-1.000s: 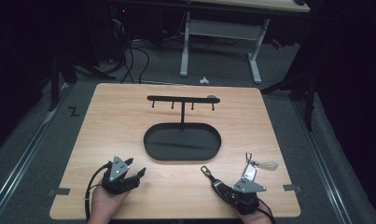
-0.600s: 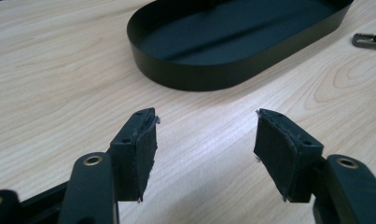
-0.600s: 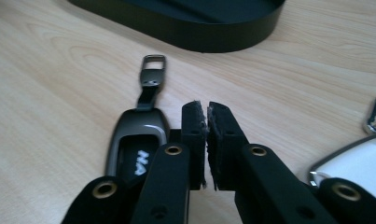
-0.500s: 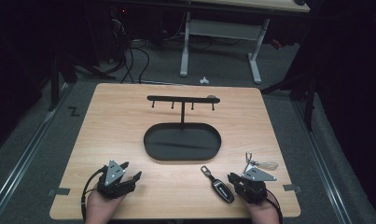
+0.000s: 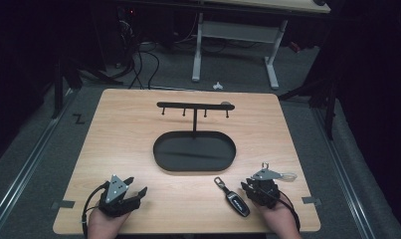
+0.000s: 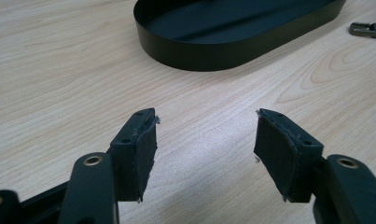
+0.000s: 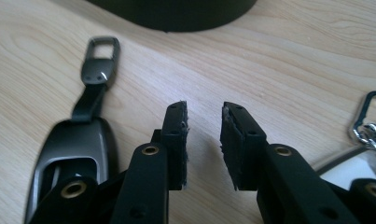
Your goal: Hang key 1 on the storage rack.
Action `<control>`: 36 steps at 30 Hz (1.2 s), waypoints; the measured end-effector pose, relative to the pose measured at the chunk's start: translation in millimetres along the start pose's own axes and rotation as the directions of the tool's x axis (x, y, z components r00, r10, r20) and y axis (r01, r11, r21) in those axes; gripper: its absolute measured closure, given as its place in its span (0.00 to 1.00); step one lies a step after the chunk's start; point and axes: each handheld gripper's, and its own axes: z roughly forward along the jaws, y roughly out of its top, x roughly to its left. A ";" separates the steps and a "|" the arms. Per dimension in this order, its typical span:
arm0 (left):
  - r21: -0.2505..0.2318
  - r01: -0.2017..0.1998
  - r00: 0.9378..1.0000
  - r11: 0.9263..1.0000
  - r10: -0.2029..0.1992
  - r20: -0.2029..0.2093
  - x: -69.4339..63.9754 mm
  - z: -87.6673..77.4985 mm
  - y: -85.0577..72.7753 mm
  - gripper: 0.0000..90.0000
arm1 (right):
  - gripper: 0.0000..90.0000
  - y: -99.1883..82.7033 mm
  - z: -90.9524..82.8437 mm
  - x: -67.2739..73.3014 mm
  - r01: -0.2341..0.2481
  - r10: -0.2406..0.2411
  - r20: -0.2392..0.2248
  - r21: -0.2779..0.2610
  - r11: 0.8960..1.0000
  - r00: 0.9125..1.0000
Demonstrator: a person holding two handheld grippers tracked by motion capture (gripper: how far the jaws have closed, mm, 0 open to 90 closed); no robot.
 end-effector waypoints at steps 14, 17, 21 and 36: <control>-0.022 -0.015 1.000 1.000 0.015 0.023 -3.0 -3.0 3.6 0.41 | 0.69 20.9 -5.4 0.6 0.034 -0.033 -0.009 0.197 0.980 0.999; -0.023 -0.009 1.000 1.000 0.009 0.022 -1.8 -3.7 3.6 0.40 | 0.68 26.3 -5.1 2.7 0.051 -0.048 -0.016 0.230 0.972 0.999; -0.021 -0.010 1.000 1.000 0.010 0.018 -1.2 -3.0 3.0 0.39 | 0.66 34.9 -3.2 2.8 0.080 -0.077 -0.020 0.305 0.949 0.997; -0.016 -0.026 0.999 1.000 0.026 0.031 -1.0 0.2 5.1 0.38 | 0.62 48.7 4.9 -1.9 0.113 -0.102 -0.048 0.454 0.884 0.994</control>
